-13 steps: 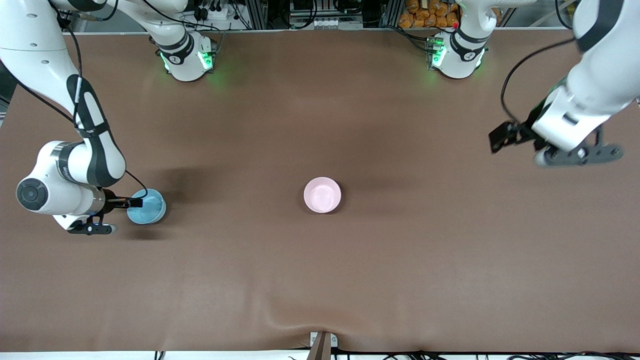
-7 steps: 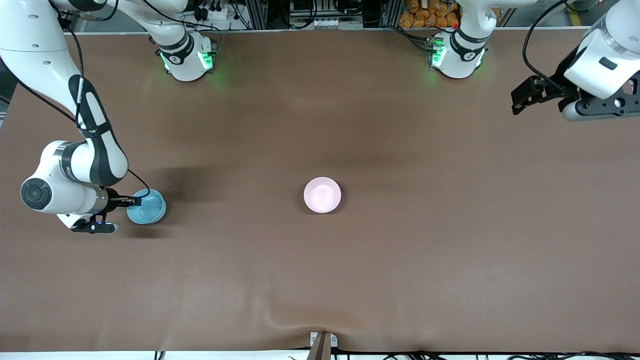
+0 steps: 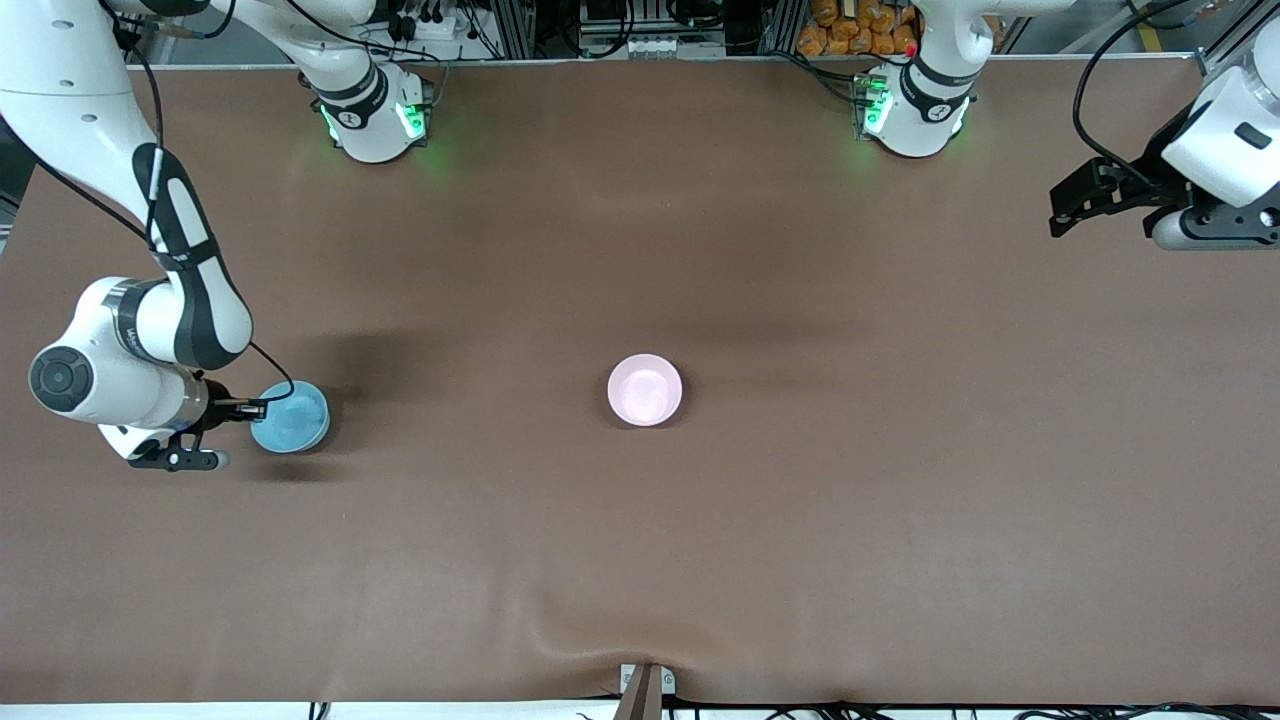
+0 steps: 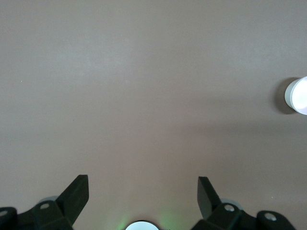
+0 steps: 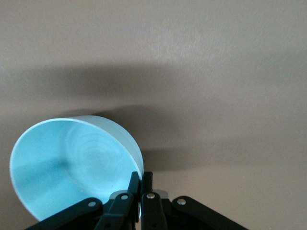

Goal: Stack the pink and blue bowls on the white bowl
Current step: 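Grasp the blue bowl rim with the right gripper and lift it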

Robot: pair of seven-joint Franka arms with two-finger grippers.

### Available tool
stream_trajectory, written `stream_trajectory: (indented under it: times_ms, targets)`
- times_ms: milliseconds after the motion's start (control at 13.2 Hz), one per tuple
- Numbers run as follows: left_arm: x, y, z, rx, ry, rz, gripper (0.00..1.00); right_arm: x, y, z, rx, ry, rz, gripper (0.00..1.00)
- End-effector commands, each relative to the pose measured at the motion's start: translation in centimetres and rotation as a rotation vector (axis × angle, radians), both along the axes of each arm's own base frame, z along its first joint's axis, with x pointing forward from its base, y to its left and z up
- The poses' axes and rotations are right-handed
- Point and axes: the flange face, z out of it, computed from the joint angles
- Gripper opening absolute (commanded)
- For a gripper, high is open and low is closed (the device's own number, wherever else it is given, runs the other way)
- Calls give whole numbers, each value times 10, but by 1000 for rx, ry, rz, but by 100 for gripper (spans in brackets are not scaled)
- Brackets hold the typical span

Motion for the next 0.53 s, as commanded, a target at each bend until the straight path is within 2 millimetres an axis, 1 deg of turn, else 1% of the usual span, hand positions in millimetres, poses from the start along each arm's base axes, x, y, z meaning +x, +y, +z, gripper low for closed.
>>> stream_trajectory:
  times_ms: [0, 76, 228, 304, 379, 455]
  targets:
    - [3, 14, 5, -12, -14, -2, 100, 8, 2, 36, -1, -65, -10, 0]
    - [4, 13, 6, -15, -17, -2, 100, 12, 8, 50, -3, -87, -3, 0]
    - [5, 14, 4, -10, -14, 2, 100, 16, 30, 73, -5, -114, 14, 0]
    - [4, 13, 5, -7, -16, 9, 100, 15, 49, 84, -5, -105, -16, 0]
    - [4, 11, 6, -7, -18, 9, 100, 16, 81, 99, -6, -109, -46, 0]
    - [4, 12, 5, -8, -16, 4, 100, 15, 112, 107, -9, -113, -88, 0]
